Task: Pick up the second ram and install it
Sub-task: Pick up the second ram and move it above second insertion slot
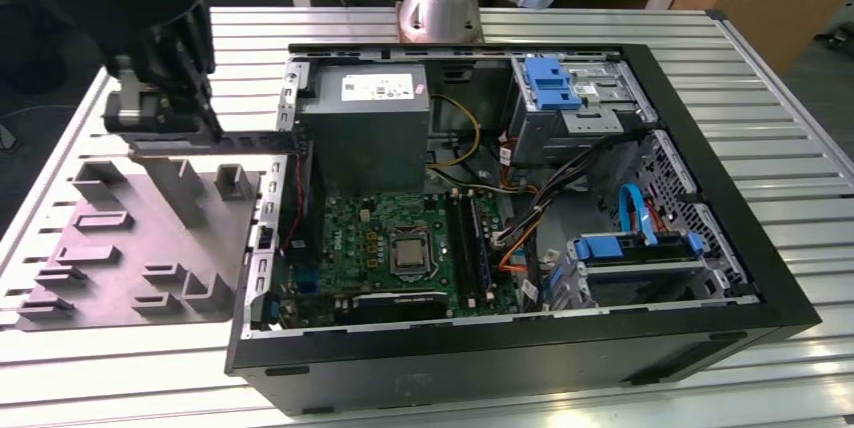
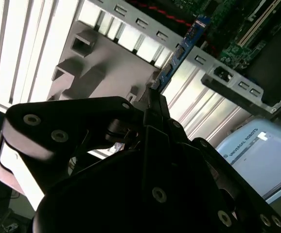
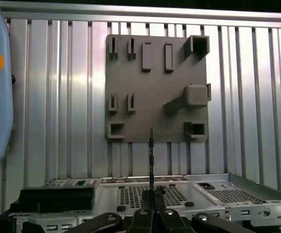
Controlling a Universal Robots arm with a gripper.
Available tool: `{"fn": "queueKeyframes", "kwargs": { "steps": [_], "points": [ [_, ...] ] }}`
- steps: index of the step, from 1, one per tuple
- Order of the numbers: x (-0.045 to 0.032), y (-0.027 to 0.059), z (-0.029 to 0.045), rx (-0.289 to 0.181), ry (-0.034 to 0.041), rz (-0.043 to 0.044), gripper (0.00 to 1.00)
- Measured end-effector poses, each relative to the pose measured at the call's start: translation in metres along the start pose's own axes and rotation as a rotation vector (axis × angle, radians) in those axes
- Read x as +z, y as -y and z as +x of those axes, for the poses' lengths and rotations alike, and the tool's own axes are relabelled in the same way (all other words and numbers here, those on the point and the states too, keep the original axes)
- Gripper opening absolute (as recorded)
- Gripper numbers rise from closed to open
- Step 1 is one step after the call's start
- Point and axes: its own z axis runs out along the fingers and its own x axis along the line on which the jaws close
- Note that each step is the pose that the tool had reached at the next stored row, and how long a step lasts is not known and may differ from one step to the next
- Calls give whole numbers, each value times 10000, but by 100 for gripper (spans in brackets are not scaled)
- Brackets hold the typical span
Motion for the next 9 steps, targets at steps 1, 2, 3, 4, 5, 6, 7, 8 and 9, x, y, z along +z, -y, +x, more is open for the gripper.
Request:
{"fn": "queueKeyframes", "kwargs": {
  "steps": [1,2,3,4,5,6,7,8,9],
  "points": [
    [-2,44,-1,0,0,0,11],
    [-5,93,-3,-1,-1,-1,11],
    [-7,138,-4,-2,0,0,11],
    [-9,182,-5,-1,0,-1,11],
    [-12,227,-7,0,-1,-1,11],
    [-14,272,-8,-1,-1,-1,11],
    [-16,317,-10,-1,0,0,11],
    [-18,362,-11,-1,0,0,11],
    [-20,407,-12,0,0,0,11]
  ]
}}
